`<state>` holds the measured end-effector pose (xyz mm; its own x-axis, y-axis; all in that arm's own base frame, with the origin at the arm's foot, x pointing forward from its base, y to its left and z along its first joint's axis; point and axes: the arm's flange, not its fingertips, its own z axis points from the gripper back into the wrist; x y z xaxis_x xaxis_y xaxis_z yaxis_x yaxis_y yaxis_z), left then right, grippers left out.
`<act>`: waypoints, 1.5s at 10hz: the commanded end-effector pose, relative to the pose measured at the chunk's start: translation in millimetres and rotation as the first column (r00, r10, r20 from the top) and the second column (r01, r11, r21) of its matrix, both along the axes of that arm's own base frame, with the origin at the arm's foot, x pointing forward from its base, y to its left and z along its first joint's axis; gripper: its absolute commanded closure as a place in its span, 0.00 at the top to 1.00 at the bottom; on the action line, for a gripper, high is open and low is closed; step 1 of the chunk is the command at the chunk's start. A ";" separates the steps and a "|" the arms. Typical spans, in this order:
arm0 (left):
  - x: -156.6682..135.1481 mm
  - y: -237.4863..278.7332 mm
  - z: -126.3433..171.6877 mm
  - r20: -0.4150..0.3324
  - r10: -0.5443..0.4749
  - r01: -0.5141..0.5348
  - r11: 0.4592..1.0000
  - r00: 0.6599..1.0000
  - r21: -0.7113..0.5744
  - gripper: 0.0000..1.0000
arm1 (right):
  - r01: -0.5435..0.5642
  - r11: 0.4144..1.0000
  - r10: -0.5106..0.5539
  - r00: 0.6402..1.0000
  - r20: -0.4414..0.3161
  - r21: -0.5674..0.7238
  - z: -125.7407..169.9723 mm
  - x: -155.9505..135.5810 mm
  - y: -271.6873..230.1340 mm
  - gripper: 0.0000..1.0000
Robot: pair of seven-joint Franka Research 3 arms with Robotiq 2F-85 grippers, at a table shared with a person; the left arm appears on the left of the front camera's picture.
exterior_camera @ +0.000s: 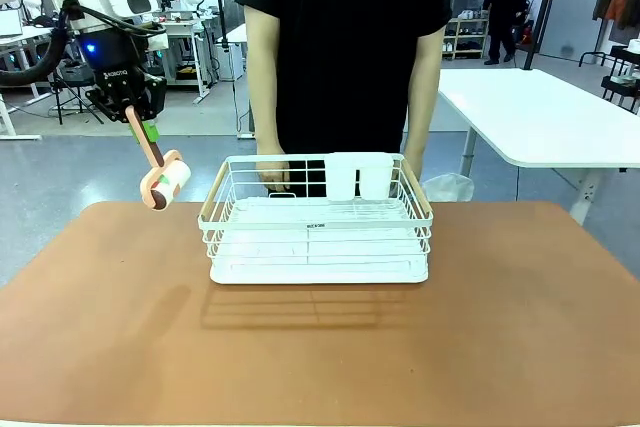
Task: Clean the table.
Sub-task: Place the Lint Roller down when the Dish drying rack is positioned in the middle of the table.
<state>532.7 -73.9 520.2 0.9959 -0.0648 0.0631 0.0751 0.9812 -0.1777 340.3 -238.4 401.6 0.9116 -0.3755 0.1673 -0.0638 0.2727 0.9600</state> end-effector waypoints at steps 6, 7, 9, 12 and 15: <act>54.1 23.7 -23.8 0.108 0.907 -0.907 0.415 0.406 -0.073 0.21 | 0.003 1.000 -0.003 1.000 0.017 0.009 1.3 -1.9 2.8 1.00; 54.6 27.7 -29.0 0.044 0.953 -0.950 0.301 0.298 -0.080 0.21 | 0.003 1.000 -0.003 1.000 0.017 0.009 1.3 -1.9 2.8 1.00; 51.6 31.2 -38.0 -0.002 0.992 -0.983 0.125 0.126 -0.135 0.21 | 0.003 1.000 -0.003 1.000 0.017 0.009 1.3 -1.9 2.8 1.00; 36.3 26.2 -63.7 0.023 0.997 -0.978 0.083 0.080 -0.191 0.21 | 0.003 1.000 -0.003 1.000 0.017 0.009 1.3 -1.9 2.8 1.00; 30.4 42.6 -106.4 -0.121 0.993 -0.987 -0.028 -0.009 -0.161 0.21 | 0.003 1.000 -0.003 1.000 0.017 0.009 1.3 -1.9 2.8 1.00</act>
<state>569.7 -37.5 423.6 0.0953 0.9954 0.0038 -0.9459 0.0917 -0.3113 340.4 -238.4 401.6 0.9117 -0.3754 0.1672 -0.0638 0.2727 0.9600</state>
